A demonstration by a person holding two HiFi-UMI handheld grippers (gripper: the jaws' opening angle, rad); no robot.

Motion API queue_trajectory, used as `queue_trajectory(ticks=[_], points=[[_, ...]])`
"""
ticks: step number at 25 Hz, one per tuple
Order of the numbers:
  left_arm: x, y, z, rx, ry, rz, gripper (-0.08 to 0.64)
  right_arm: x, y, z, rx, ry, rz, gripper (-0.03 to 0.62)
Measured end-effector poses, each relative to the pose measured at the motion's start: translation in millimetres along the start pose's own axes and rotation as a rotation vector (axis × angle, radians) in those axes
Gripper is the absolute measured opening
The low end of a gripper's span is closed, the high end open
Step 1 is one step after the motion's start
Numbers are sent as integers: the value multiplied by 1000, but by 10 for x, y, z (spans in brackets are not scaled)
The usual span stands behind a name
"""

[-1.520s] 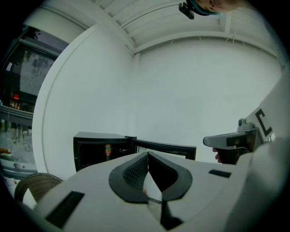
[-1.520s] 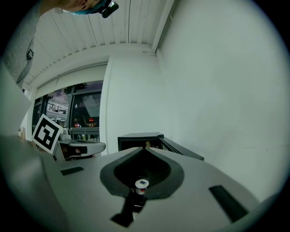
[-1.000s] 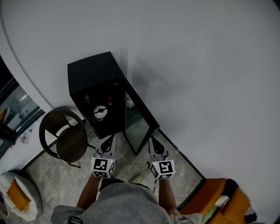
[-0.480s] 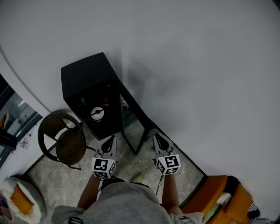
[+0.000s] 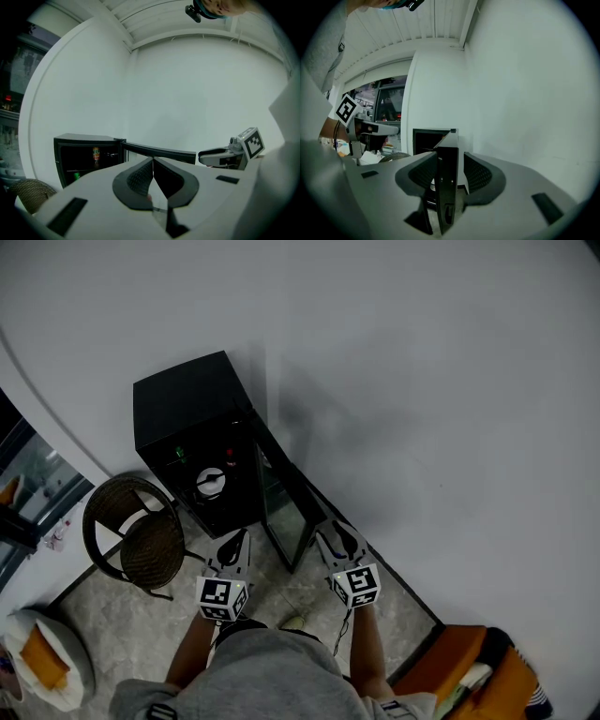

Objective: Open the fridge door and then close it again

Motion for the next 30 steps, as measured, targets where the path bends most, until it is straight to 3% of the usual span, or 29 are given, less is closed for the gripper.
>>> queue_trajectory(ticks=[13, 30], points=[[0, -26, -78, 59, 1, 2, 5, -149, -2, 116, 61, -40, -4, 172], [-42, -239, -184, 99, -11, -15, 5, -123, -119, 154, 70, -40, -9, 160]])
Point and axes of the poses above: the fingertips, and each gripper's own axes: z forward along the fingers, y to its right, x out of its top, the point moved 1 cm from there along -z, backward along the fingers, and after that the axes turned 14 degrees about x, right-handed, at the moved point
